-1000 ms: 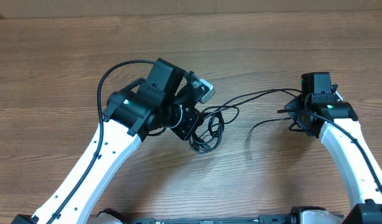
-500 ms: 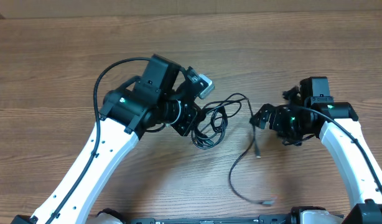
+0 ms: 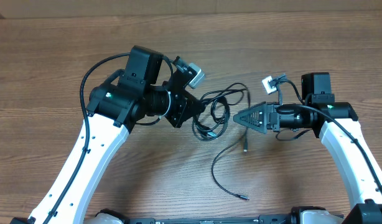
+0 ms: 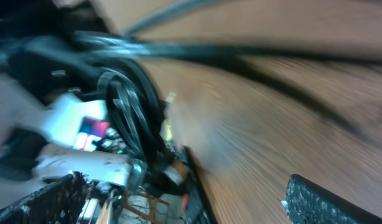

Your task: Untangle cables

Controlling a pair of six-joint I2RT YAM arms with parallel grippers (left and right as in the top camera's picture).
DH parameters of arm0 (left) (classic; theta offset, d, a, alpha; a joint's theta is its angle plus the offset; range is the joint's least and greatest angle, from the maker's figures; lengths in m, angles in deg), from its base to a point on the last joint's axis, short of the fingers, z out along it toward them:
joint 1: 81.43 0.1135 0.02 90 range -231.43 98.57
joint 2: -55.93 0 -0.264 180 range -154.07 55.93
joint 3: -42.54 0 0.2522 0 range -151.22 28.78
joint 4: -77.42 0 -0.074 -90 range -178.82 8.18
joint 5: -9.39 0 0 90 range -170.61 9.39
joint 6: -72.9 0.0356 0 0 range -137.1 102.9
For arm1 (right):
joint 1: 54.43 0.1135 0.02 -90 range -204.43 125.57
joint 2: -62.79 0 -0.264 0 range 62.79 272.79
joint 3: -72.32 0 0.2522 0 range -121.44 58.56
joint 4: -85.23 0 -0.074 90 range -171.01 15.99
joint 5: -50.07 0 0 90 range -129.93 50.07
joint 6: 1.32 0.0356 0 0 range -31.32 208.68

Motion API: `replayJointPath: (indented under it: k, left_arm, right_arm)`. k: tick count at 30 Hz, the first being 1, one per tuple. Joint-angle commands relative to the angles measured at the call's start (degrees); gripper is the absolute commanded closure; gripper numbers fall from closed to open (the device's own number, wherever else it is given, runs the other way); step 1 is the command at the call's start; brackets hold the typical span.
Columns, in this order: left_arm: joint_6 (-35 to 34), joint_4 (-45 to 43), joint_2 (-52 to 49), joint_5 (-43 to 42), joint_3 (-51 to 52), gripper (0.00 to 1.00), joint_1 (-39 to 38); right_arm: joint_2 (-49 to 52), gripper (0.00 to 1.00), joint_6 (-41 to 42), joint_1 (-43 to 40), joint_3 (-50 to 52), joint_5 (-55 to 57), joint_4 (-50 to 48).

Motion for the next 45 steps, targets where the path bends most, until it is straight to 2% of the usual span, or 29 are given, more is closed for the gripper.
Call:
replayJointPath:
  k: [1, 9, 11, 12, 13, 14, 15, 18, 19, 20, 21, 22, 25, 26, 27, 29, 31, 34, 36, 41, 45]
  left_arm:
    - [1.1, -2.1, 1.4, -8.4, -0.8, 0.96, -0.5]
    - [-2.7, -6.1, -0.4, -7.7, -0.8, 0.96, -3.5]
    - [-3.8, -7.6, -1.4, -6.5, -0.8, 0.96, -4.6]
    - [-3.9, -8.5, -2.1, -6.4, -0.8, 0.96, -5.0]
    - [-3.9, -9.0, -2.4, -6.5, -0.8, 0.96, -5.2]
    - [-4.0, -9.6, -2.9, -6.5, -0.8, 0.96, -5.4]
    - [-3.9, -10.0, -3.4, -6.4, -0.8, 0.96, -5.4]
    - [-4.9, -10.6, -4.4, -6.4, -0.8, 0.96, -5.4]
    - [-5.0, -10.7, -4.7, -6.4, -0.8, 0.96, -5.4]
    - [-5.0, -10.8, -4.8, -6.4, -0.8, 0.96, -5.4]
    - [-5.0, -10.9, -5.0, -6.4, -0.8, 0.95, -5.4]
    - [-5.0, -11.0, -5.0, -6.4, -0.8, 0.85, -5.4]
    - [-5.0, -11.0, -5.0, -6.4, -0.8, 0.25, -5.1]
    - [-5.3, -10.9, -5.0, -6.4, -0.8, 0.11, -4.8]
    - [-6.1, -11.0, -5.0, -6.4, -0.8, 0.05, -4.4]
    - [-7.9, -10.9, -5.0, -6.4, -0.8, 0.04, -3.5]
    - [-8.0, -10.4, -5.0, -6.4, -0.8, 0.07, -2.5]
    - [-7.6, -9.7, -5.0, -3.0, -0.8, 0.22, -2.1]
    - [-6.7, -8.6, -5.0, 0.8, -0.8, 0.25, -2.3]
    - [-3.0, -6.7, -5.0, 4.7, -0.7, 0.23, -3.5]
    - [-2.9, -6.5, -5.0, 10.2, -0.6, 0.21, -4.5]
  right_arm:
    - [-0.4, 0.0, -2.7, 0.2, -0.9, -12.9, -2.8]
    - [-0.4, 0.0, -2.4, 0.2, -0.9, -12.9, -4.8]
    - [-0.4, 0.07, -2.4, 0.2, -0.9, -12.9, -5.2]
    - [-0.4, 0.17, -2.5, 0.2, -0.9, -12.9, -5.4]
    - [-0.4, 0.21, -2.5, 0.2, -0.9, -12.9, -5.4]
    - [-0.4, 0.39, -2.5, 0.2, -0.9, -12.8, -5.4]
    - [-0.4, 0.52, -2.5, 0.2, -0.9, -12.8, -5.5]
    - [-0.4, 0.83, -2.5, 0.2, -0.9, -12.5, -5.6]
    - [-0.4, 0.93, -2.5, 0.2, -0.9, -12.0, -5.7]
    - [-0.4, 0.96, -2.5, 0.2, -0.9, -11.2, -5.7]
    - [-0.4, 0.96, -2.4, 0.2, -0.9, -8.7, -5.7]
    - [-0.4, 0.96, -2.3, 0.2, -0.9, -7.2, -5.6]
    - [-0.4, 0.96, -0.4, 0.2, -0.9, -1.7, -5.5]
    - [-0.4, 0.96, 0.9, 0.2, -0.9, 1.0, -5.5]
    - [-0.4, 0.96, 2.0, 0.2, -0.9, 3.1, -5.5]
    - [-0.4, 0.96, 3.0, 0.2, -0.9, 5.6, -5.6]
    - [-0.4, 0.96, 3.0, 0.2, -0.9, 6.9, -6.0]
    - [-0.4, 0.96, 3.9, 0.2, -0.9, 8.4, -7.0]
    - [-0.4, 0.96, 5.9, 0.2, -0.9, 10.2, -8.1]
    - [-0.4, 0.96, 11.6, 0.2, -0.9, 11.9, -12.5]
    - [-0.4, 0.96, 15.6, 0.2, -0.9, 11.9, -15.8]
